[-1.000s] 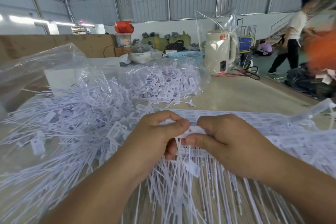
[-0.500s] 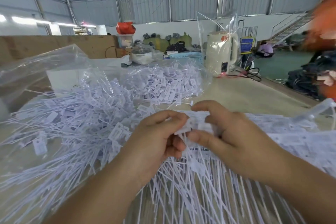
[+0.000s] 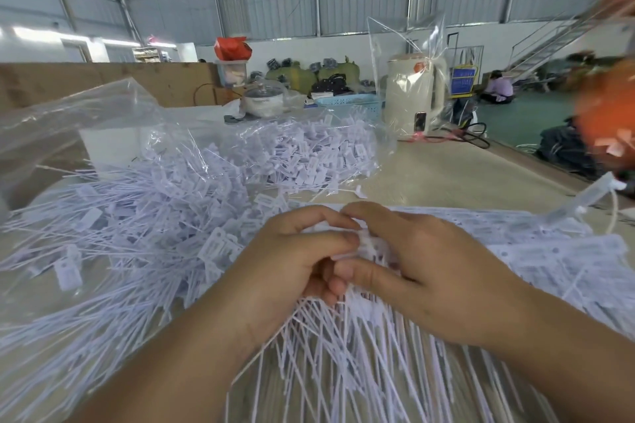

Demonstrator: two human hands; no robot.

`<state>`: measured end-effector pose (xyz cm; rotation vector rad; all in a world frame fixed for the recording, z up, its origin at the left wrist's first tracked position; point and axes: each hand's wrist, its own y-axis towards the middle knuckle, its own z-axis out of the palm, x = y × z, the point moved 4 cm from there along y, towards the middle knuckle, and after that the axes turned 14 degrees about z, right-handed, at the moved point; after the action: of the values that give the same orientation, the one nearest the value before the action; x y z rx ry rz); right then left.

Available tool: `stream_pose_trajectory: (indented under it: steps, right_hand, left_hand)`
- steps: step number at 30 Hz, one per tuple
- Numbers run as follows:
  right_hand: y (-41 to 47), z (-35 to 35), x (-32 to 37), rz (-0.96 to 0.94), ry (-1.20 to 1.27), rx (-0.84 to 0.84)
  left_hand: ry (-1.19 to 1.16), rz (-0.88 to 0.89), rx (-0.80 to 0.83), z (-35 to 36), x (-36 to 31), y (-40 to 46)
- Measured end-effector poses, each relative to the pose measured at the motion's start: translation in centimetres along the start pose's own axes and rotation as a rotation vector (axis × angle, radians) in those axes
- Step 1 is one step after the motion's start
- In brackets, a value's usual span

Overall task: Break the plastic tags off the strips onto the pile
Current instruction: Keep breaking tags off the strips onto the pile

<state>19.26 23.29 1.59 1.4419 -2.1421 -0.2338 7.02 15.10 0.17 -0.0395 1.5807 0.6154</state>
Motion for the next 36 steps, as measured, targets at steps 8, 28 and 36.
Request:
stream_pose_trajectory:
  steps: [8,28,36]
  right_hand:
    - [0.5,-0.3,-1.5,0.075,-0.206,0.121]
    - [-0.1,-3.0,-1.2,0.156,0.175,-0.521]
    - [0.1,0.1,-0.3,-0.023,0.089,-0.035]
  left_hand:
    - [0.115,-0.017,-0.014,-1.8,-0.1,0.5]
    - [-0.286,0.060,-0.414,-2.9,-1.4,0.6]
    - [0.039,0.078,-0.049,-0.5,-0.7,0.0]
